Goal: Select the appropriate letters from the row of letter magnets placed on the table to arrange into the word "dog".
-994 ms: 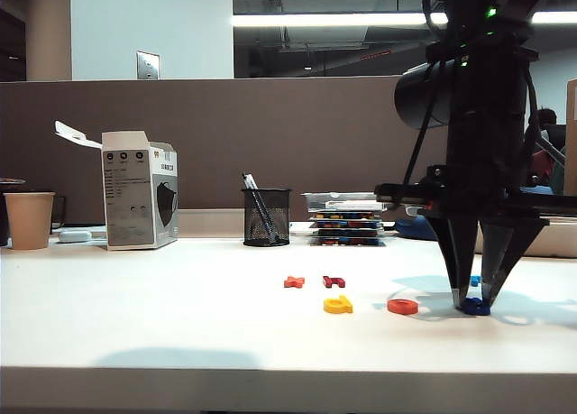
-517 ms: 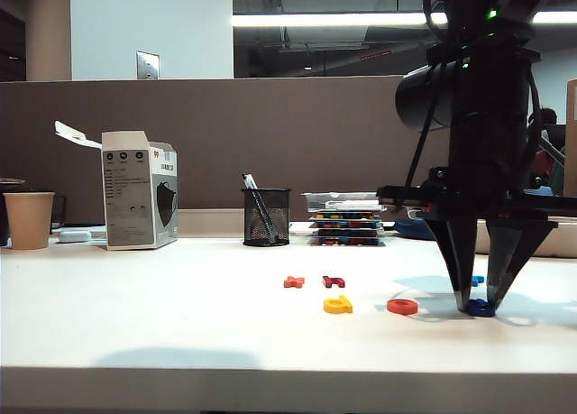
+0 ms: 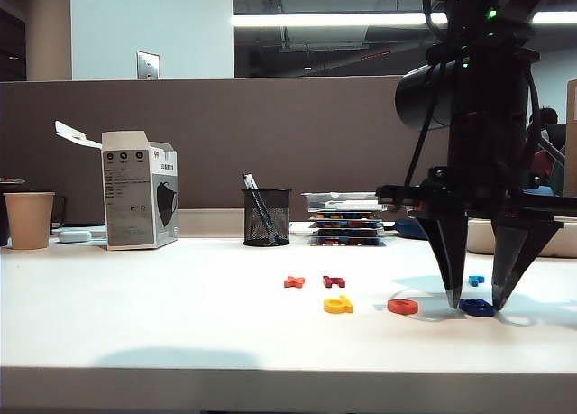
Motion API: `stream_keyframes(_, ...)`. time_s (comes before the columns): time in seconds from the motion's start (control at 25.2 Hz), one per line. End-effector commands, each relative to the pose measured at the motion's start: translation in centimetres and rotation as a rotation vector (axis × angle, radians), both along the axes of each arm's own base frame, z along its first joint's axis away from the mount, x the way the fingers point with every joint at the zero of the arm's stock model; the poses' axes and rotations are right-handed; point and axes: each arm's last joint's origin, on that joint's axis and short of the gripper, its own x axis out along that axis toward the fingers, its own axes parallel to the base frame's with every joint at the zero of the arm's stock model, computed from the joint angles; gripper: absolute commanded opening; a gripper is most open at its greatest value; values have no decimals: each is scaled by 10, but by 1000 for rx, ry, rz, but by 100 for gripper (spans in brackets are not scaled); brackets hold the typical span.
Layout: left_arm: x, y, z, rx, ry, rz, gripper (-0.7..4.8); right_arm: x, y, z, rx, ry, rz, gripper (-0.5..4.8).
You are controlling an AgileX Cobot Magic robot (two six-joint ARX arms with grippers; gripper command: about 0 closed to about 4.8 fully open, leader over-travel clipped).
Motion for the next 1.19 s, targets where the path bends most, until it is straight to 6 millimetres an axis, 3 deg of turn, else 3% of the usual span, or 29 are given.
stream_keyframes(0.04,0,0,2,-7,-7,1,-5,-1,0,11,18,-40,0,189)
stream_keyframes(0.36,0,0,2,-7,-7,1,-5,12,5,59,57,-159,65,184)
stream_keyframes(0.44,0,0,2,-7,-7,1,-5,15,6,68,61,-193,88,128)
stream_keyframes(0.56,0,0,2,-7,-7,1,-5,20,7,81,42,-249,132,-3)
stream_keyframes(0.76,0,0,2,-16,-9,1,-5,28,3,113,-1,-394,189,-8)
stream_keyframes(1.07,0,-1,3,-33,-12,2,-6,17,-41,163,19,-574,105,-8)
stream_keyframes(1.19,2,-2,4,-38,-52,22,-6,-5,-69,196,11,-685,55,-8)
